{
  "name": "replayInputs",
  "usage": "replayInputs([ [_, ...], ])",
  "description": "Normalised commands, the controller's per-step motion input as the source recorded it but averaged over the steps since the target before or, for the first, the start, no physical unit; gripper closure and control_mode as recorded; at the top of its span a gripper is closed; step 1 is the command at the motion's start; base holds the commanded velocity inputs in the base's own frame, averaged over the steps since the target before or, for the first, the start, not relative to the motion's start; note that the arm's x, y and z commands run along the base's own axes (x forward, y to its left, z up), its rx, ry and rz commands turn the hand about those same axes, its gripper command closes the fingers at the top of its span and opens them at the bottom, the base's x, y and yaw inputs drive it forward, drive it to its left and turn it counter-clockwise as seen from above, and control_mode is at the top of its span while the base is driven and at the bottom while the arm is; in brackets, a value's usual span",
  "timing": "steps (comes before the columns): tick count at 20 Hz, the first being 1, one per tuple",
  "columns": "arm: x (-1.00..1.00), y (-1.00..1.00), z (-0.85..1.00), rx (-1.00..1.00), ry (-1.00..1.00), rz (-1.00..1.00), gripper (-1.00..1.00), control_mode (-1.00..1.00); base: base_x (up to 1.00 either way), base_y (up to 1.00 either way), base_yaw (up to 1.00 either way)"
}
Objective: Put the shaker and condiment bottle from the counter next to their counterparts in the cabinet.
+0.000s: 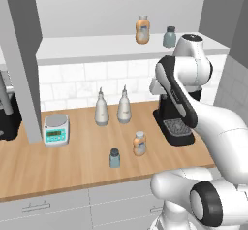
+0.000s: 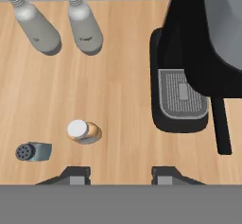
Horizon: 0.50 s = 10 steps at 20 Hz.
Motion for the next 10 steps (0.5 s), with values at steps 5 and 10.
replayInputs([
  [5,-0.25,0.04,-0.18,-0.11,-0.05,0.0,-1.0,-1.0,0.0,0.0,0.0],
  [10,-0.43,0.27,-0.23,-0.12,-0.05,0.03,-1.0,-1.0,0.0,0.0,0.0],
])
